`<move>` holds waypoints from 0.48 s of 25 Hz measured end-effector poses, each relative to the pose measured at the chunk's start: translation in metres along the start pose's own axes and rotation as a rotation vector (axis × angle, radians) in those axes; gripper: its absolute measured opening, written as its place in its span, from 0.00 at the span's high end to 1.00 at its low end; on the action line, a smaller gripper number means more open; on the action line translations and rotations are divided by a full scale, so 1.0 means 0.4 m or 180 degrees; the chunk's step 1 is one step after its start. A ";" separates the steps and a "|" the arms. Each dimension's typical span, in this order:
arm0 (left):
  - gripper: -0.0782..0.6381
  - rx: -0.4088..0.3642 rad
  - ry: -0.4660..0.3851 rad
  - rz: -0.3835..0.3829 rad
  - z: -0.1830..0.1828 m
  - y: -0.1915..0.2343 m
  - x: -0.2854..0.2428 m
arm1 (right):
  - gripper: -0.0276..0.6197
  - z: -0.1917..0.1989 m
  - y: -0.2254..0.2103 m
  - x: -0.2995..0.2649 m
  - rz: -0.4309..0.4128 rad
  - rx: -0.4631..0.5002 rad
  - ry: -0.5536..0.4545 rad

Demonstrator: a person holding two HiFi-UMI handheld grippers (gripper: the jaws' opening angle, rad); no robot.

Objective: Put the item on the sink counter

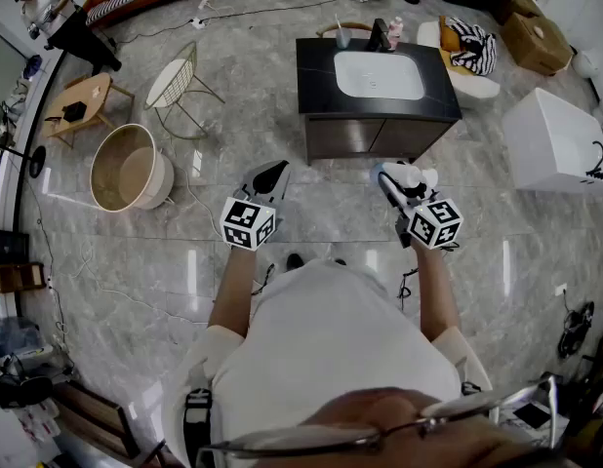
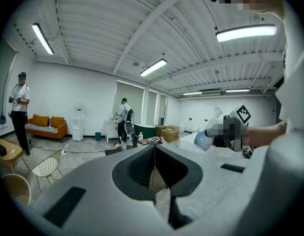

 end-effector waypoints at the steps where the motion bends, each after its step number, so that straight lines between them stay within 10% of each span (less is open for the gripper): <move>1: 0.88 0.0002 -0.0002 0.0003 0.000 0.002 0.000 | 0.57 -0.001 0.002 -0.001 0.0001 -0.0002 0.0000; 12: 0.88 0.0030 -0.0009 0.0044 0.003 0.038 0.002 | 0.57 -0.013 0.023 -0.029 0.0040 0.0020 0.0021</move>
Point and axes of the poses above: the fingertips, and each gripper's own axes: x backward along the fingers, y to its left, z out of its underside, the point moved 10 cm from there along x, backward along the fingers, and after that the axes turned 1 degree about -x, right-handed, at the moved point
